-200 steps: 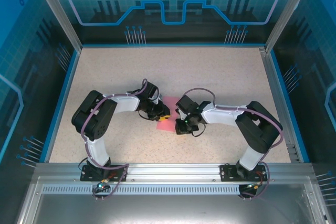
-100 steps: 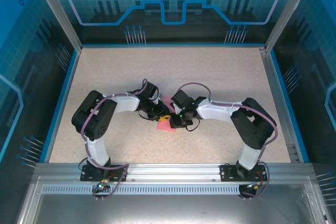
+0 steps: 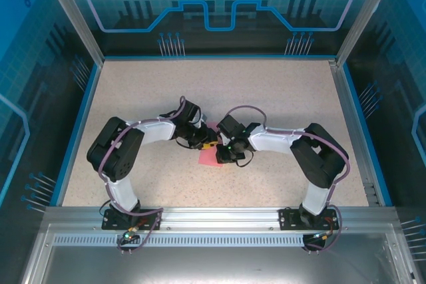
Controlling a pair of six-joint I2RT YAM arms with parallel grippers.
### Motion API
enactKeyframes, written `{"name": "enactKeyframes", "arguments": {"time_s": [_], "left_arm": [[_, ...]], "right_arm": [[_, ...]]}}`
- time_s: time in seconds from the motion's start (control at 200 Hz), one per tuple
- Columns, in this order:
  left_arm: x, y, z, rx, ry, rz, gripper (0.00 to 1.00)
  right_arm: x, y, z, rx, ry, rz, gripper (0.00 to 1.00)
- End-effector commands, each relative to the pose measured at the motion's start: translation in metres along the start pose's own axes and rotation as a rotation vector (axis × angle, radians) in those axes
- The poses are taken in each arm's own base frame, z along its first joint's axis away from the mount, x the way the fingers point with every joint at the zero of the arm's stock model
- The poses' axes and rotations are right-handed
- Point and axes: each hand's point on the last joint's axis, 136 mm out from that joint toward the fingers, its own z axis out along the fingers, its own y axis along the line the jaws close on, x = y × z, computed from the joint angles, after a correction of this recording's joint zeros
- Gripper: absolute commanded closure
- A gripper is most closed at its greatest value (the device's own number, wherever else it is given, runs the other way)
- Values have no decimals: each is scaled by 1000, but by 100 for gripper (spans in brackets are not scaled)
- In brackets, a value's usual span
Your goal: Fold a paper plane with a square sheet of paper (pick it up from the middle)
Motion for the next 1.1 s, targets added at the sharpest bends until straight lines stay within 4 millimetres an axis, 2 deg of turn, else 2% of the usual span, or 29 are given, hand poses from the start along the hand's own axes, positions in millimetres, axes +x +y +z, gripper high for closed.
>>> {"name": "enactKeyframes", "arguments": {"time_s": [0.0, 0.36, 0.72, 0.88, 1.095], "left_arm": [[4, -9, -4, 42, 5, -5, 70], [9, -4, 3, 65, 34, -28, 72], [26, 7, 4, 77, 65, -42, 74], [22, 12, 9, 54, 59, -47, 77], [15, 29, 11, -45, 23, -24, 78]], "right_arm": [[9, -6, 7, 34, 32, 13, 90], [12, -13, 12, 63, 44, 33, 90], [19, -19, 15, 87, 73, 50, 91], [21, -22, 15, 97, 80, 52, 91], [29, -31, 17, 139, 108, 52, 91]]}}
